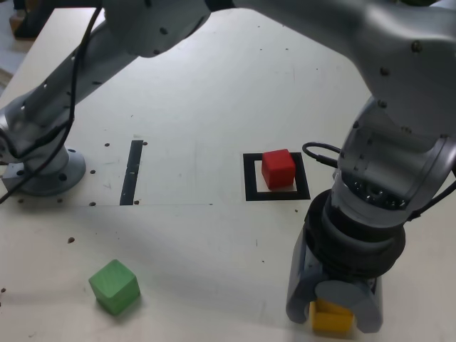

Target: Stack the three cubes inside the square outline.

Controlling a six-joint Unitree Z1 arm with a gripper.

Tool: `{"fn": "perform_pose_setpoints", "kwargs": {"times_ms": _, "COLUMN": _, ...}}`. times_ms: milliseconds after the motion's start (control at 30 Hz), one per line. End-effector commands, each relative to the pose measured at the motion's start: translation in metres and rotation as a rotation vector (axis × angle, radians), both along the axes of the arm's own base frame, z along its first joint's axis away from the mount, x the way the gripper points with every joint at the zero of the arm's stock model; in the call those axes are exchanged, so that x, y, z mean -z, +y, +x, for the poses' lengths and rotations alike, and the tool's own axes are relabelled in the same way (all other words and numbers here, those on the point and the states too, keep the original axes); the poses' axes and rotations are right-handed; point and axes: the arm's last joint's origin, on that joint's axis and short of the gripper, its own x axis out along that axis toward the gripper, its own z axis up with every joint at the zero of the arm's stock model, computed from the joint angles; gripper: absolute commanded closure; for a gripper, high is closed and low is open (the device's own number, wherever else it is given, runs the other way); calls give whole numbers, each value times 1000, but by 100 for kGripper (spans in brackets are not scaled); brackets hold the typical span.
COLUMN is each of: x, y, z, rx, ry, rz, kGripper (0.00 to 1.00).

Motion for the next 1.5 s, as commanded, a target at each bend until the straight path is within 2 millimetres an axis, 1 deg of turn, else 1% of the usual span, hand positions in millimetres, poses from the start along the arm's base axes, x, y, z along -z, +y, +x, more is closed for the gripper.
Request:
{"fn": "perform_pose_setpoints", "kwargs": {"times_ms": 0, "x": 1, "y": -1, "z": 1, "rx": 5, "ry": -1, "rz": -5, "kGripper": 37}}
{"fn": "perform_pose_setpoints", "kwargs": {"times_ms": 233, "x": 1, "y": -2, "z": 2, "rx": 12, "ry": -2, "rz": -22, "kGripper": 39}}
{"fn": "perform_pose_setpoints", "kwargs": {"times_ms": 300, "x": 0, "y": -1, "z": 2, "rx": 13, "ry": -5, "rz": -21, "kGripper": 43}}
{"fn": "perform_pose_setpoints", "kwargs": {"times_ms": 433, "x": 0, "y": 2, "z": 3, "rx": 12, "ry": -5, "rz": -15, "kGripper": 54}}
{"fn": "perform_pose_setpoints", "kwargs": {"times_ms": 500, "x": 0, "y": 4, "z": 3, "rx": 9, "ry": 0, "rz": -13, "kGripper": 57}}
{"fn": "perform_pose_setpoints", "kwargs": {"times_ms": 633, "x": 2, "y": 8, "z": 4, "rx": 1, "ry": 13, "rz": -11, "kGripper": 61}}
{"fn": "perform_pose_setpoints", "kwargs": {"times_ms": 767, "x": 3, "y": 9, "z": 5, "rx": -3, "ry": 17, "rz": -12, "kGripper": 62}}
{"fn": "perform_pose_setpoints", "kwargs": {"times_ms": 1000, "x": -2, "y": 10, "z": 5, "rx": -2, "ry": -3, "rz": -12, "kGripper": 76}}
{"fn": "perform_pose_setpoints", "kwargs": {"times_ms": 1067, "x": -8, "y": 13, "z": 3, "rx": 0, "ry": -8, "rz": -6, "kGripper": 76}}
{"fn": "perform_pose_setpoints", "kwargs": {"times_ms": 1133, "x": -18, "y": 18, "z": -2, "rx": 1, "ry": -17, "rz": 2, "kGripper": 76}}
{"fn": "perform_pose_setpoints", "kwargs": {"times_ms": 1233, "x": -46, "y": 37, "z": -17, "rx": -5, "ry": -43, "rz": 15, "kGripper": 76}}
{"fn": "perform_pose_setpoints", "kwargs": {"times_ms": 1333, "x": -73, "y": 61, "z": -36, "rx": -22, "ry": -63, "rz": 25, "kGripper": 76}}
{"fn": "perform_pose_setpoints", "kwargs": {"times_ms": 1400, "x": -86, "y": 78, "z": -50, "rx": -35, "ry": -67, "rz": 32, "kGripper": 76}}
{"fn": "perform_pose_setpoints", "kwargs": {"times_ms": 1467, "x": -94, "y": 94, "z": -61, "rx": -51, "ry": -63, "rz": 41, "kGripper": 76}}
